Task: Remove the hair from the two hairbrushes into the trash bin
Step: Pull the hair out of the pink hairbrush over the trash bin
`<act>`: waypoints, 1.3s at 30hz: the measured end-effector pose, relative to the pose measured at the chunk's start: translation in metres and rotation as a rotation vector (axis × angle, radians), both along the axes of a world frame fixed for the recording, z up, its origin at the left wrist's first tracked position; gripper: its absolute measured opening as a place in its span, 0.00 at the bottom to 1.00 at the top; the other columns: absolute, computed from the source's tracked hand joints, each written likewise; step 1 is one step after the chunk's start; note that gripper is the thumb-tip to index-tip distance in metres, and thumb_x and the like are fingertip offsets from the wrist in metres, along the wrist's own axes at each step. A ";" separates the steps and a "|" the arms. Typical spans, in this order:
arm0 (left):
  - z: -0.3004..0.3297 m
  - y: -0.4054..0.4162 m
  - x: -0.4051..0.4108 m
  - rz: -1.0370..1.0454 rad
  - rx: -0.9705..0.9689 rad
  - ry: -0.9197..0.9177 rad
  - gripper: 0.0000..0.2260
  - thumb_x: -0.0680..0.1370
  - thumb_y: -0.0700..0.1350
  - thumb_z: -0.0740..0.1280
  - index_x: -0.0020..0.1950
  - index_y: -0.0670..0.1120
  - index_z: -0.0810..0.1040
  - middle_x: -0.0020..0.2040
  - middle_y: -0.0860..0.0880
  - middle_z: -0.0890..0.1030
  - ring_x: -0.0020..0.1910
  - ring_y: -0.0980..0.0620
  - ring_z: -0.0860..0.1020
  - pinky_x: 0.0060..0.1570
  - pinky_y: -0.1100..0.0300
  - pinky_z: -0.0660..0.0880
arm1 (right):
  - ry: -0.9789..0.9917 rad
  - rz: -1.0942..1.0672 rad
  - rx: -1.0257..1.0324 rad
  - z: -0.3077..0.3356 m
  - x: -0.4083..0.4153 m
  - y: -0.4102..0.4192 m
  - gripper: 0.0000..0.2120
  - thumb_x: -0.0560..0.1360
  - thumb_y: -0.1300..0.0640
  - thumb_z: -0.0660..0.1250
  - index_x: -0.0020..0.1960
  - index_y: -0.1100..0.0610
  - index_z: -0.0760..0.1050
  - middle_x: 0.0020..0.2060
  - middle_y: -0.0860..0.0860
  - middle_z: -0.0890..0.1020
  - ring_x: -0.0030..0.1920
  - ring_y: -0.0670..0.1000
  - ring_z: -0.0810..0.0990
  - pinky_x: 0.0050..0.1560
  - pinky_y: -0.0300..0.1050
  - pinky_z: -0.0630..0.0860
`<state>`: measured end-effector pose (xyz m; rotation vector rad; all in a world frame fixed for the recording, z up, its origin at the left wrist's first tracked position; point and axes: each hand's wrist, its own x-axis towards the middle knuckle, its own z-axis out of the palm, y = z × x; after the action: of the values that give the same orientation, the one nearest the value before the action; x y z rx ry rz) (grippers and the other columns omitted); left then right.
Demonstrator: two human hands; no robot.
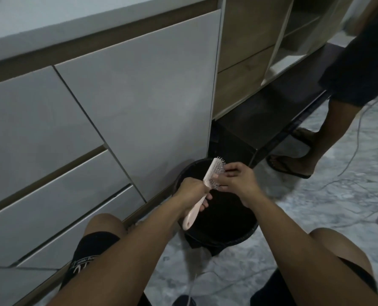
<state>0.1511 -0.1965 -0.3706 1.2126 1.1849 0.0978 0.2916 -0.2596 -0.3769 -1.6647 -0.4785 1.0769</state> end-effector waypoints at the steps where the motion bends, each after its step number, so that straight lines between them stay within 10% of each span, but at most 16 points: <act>1: 0.002 0.000 -0.002 0.004 0.003 -0.005 0.14 0.77 0.36 0.62 0.61 0.33 0.76 0.37 0.43 0.80 0.24 0.52 0.75 0.22 0.60 0.70 | 0.013 -0.024 0.022 0.002 0.000 -0.002 0.19 0.66 0.66 0.79 0.53 0.63 0.75 0.43 0.57 0.81 0.42 0.55 0.84 0.39 0.50 0.84; 7: 0.015 -0.009 -0.011 0.017 0.048 -0.012 0.15 0.76 0.36 0.63 0.61 0.33 0.76 0.37 0.43 0.80 0.25 0.52 0.74 0.22 0.61 0.70 | -0.012 -0.151 0.000 0.006 -0.004 -0.010 0.06 0.72 0.65 0.73 0.47 0.66 0.80 0.42 0.62 0.84 0.39 0.54 0.86 0.41 0.46 0.84; 14: 0.028 -0.021 -0.016 -0.059 0.104 -0.048 0.13 0.75 0.30 0.61 0.56 0.38 0.79 0.36 0.45 0.77 0.30 0.53 0.74 0.27 0.62 0.70 | -0.139 0.029 0.009 0.030 -0.028 -0.020 0.23 0.66 0.60 0.79 0.57 0.56 0.75 0.49 0.54 0.81 0.48 0.54 0.84 0.40 0.49 0.84; 20: 0.033 -0.025 -0.018 -0.112 0.231 -0.021 0.14 0.76 0.32 0.62 0.60 0.39 0.79 0.34 0.47 0.76 0.30 0.54 0.73 0.25 0.65 0.70 | -0.241 -0.088 0.070 0.029 -0.032 -0.022 0.01 0.74 0.62 0.72 0.44 0.59 0.80 0.45 0.61 0.85 0.43 0.56 0.86 0.36 0.48 0.84; 30: 0.033 -0.037 -0.023 -0.234 0.464 -0.028 0.15 0.72 0.35 0.61 0.52 0.47 0.82 0.31 0.51 0.75 0.31 0.52 0.73 0.35 0.55 0.71 | -0.146 -0.112 0.053 0.041 -0.030 -0.031 0.07 0.77 0.60 0.67 0.46 0.65 0.76 0.41 0.65 0.84 0.30 0.54 0.81 0.31 0.47 0.79; 39: 0.038 -0.040 -0.029 -0.308 0.469 -0.030 0.17 0.73 0.34 0.62 0.57 0.47 0.81 0.32 0.51 0.75 0.31 0.52 0.72 0.36 0.55 0.70 | -0.169 -0.231 0.105 0.043 -0.022 -0.032 0.17 0.71 0.55 0.74 0.57 0.50 0.73 0.55 0.54 0.80 0.51 0.55 0.83 0.40 0.52 0.84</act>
<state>0.1220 -0.2366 -0.3322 1.7865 0.9617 0.1689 0.2692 -0.2921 -0.3342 -1.6788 -0.4314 0.7343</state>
